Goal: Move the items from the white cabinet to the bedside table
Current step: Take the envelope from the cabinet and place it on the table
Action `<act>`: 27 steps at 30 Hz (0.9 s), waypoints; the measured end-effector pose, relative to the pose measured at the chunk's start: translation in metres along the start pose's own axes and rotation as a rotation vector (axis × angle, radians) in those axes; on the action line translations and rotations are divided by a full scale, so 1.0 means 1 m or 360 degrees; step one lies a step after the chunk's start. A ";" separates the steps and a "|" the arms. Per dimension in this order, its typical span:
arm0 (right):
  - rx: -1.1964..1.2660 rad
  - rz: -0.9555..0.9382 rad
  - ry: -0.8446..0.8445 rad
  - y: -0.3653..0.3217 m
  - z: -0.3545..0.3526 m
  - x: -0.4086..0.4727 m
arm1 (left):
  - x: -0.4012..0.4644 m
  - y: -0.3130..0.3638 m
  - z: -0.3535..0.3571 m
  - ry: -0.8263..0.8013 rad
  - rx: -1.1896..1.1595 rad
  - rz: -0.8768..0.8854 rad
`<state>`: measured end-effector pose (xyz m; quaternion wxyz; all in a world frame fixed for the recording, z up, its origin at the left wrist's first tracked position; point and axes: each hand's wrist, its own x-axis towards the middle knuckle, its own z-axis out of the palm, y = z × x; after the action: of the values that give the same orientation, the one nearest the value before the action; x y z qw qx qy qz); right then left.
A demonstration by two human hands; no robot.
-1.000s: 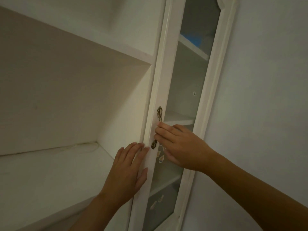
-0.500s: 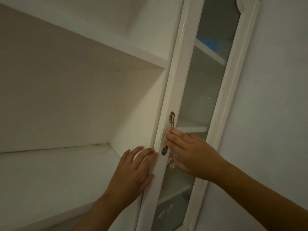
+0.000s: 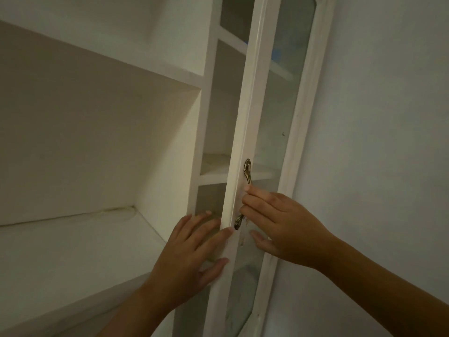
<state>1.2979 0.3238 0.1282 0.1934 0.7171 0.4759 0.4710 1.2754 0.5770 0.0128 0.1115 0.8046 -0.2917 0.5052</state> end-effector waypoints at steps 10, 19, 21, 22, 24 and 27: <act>-0.0066 0.0179 -0.0153 0.001 -0.059 -0.054 | 0.023 0.056 0.009 0.0140 -0.0283 0.0211; -0.0297 0.0300 -0.0290 0.011 -0.110 -0.070 | 0.046 0.094 0.039 0.0131 -0.0524 0.0376; -0.0351 0.0326 -0.0330 0.013 -0.117 -0.079 | 0.051 0.102 0.044 0.0129 -0.0571 0.0406; -0.0366 0.0350 -0.0349 0.014 -0.120 -0.084 | 0.054 0.105 0.047 0.0133 -0.0585 0.0418; -0.0383 0.0402 -0.0379 0.015 -0.125 -0.092 | 0.058 0.112 0.051 0.0136 -0.0618 0.0442; -0.0406 0.0458 -0.0420 0.017 -0.130 -0.102 | 0.064 0.119 0.060 0.0139 -0.0636 0.0492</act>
<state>1.1841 0.2051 0.1534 0.2739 0.8027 0.2758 0.4522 1.2715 0.4300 0.0274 0.2022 0.6899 -0.5001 0.4828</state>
